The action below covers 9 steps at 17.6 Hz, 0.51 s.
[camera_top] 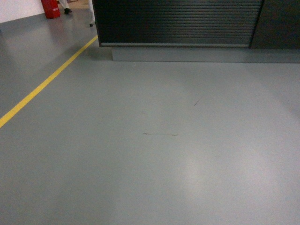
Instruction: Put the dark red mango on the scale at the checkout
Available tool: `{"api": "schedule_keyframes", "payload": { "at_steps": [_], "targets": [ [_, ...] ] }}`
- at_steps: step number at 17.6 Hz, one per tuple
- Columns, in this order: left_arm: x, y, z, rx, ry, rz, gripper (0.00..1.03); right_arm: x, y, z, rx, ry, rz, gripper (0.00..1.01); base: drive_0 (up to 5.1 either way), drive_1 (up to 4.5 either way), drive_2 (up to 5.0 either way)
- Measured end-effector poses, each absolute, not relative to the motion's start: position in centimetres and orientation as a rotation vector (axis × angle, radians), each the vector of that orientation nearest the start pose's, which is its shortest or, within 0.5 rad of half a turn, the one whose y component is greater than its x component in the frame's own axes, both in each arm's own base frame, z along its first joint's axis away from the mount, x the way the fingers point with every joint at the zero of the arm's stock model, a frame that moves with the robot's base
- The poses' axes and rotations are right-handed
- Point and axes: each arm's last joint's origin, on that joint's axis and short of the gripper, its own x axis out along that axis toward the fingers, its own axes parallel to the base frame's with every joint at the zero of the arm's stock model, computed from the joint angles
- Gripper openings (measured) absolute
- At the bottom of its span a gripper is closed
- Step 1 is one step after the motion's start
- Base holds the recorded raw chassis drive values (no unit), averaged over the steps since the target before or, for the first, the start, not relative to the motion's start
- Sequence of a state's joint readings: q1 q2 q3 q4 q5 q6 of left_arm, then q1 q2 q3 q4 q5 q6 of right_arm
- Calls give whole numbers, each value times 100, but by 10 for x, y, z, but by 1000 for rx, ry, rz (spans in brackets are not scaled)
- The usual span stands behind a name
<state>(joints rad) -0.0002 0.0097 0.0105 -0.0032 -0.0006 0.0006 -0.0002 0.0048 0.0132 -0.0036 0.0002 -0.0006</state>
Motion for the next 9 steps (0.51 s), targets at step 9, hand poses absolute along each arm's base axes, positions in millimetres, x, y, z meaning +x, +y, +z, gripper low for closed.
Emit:
{"api": "schedule_keyframes", "payload": {
  "at_steps": [9],
  "targets": [
    [98, 0, 166, 1, 4, 0, 98, 97, 0, 167, -1, -3, 0, 98, 0, 0, 0]
  ]
}}
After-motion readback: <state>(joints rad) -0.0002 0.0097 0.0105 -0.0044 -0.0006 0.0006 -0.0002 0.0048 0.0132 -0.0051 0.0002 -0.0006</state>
